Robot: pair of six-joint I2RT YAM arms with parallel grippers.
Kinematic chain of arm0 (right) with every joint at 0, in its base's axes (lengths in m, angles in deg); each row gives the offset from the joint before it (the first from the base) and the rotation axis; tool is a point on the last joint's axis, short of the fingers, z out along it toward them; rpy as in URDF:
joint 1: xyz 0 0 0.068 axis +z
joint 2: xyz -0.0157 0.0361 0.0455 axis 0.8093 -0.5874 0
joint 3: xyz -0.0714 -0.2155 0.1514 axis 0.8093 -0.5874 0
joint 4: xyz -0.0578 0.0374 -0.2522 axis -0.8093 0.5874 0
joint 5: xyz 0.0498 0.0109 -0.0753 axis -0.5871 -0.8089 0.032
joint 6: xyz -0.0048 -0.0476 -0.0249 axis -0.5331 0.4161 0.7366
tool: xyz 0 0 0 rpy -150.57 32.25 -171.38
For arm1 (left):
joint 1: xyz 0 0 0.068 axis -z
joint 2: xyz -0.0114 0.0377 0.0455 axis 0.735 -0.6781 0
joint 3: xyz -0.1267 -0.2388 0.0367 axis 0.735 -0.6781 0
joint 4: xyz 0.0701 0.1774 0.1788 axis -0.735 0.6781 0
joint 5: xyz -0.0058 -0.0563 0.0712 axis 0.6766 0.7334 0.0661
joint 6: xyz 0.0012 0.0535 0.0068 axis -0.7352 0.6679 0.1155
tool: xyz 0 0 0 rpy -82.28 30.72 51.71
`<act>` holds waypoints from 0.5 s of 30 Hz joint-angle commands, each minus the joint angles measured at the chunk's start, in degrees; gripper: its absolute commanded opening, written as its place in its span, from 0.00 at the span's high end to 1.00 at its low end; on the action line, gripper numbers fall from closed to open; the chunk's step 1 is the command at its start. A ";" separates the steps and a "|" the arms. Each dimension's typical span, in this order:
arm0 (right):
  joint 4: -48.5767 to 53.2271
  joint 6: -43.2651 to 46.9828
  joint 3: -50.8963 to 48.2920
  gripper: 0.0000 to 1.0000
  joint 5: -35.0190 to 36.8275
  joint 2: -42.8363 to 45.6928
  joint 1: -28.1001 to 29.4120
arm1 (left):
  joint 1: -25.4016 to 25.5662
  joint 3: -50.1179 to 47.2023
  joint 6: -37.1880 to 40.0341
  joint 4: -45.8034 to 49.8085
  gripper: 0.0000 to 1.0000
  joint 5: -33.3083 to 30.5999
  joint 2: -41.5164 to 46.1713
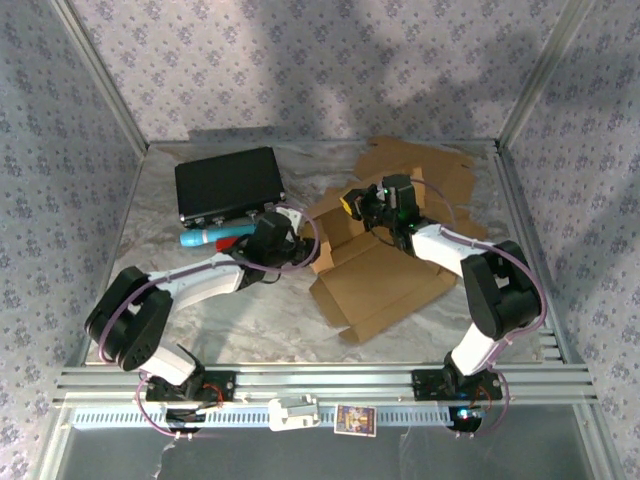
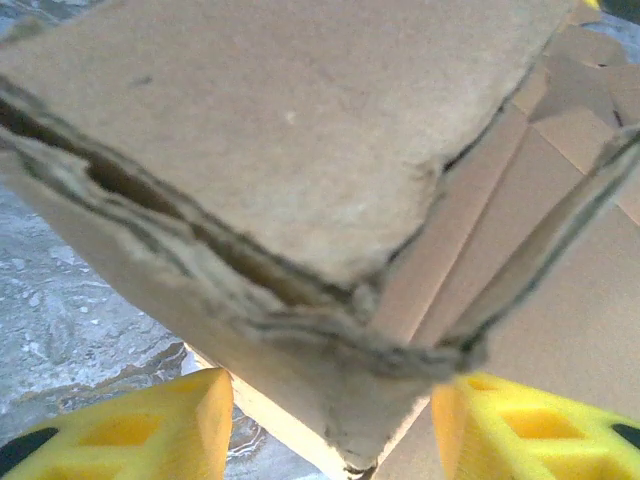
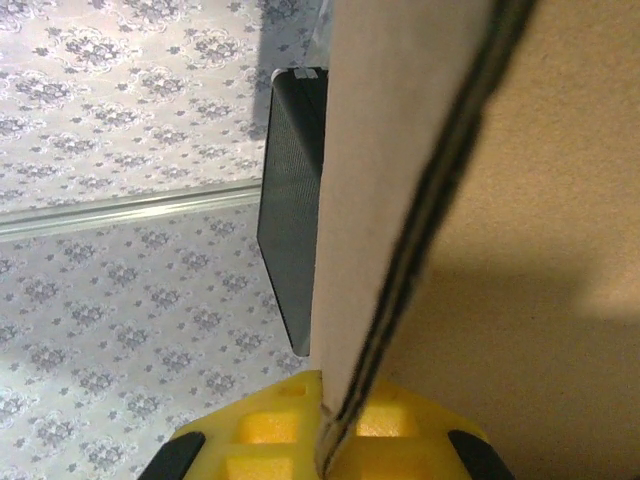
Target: Fold the paper box
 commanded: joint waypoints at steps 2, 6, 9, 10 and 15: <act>-0.78 -3.13 -2.27 1.00 4.41 3.25 1.82 | 2.11 4.79 -0.70 5.73 0.51 -10.44 -2.07; -4.12 -5.03 -3.64 1.00 5.53 3.68 2.09 | 3.29 6.03 -1.03 8.49 0.53 -15.14 -3.10; -7.03 -6.82 -4.02 1.00 5.78 3.67 2.38 | 4.20 6.48 -0.78 8.81 0.53 -17.54 -3.42; -7.95 -7.17 -4.18 1.00 6.01 3.70 2.59 | 4.55 6.56 -0.70 9.12 0.54 -18.90 -3.46; -13.35 -8.51 -5.10 1.00 7.34 3.38 4.02 | 4.89 4.90 0.95 8.48 0.52 -22.90 -2.37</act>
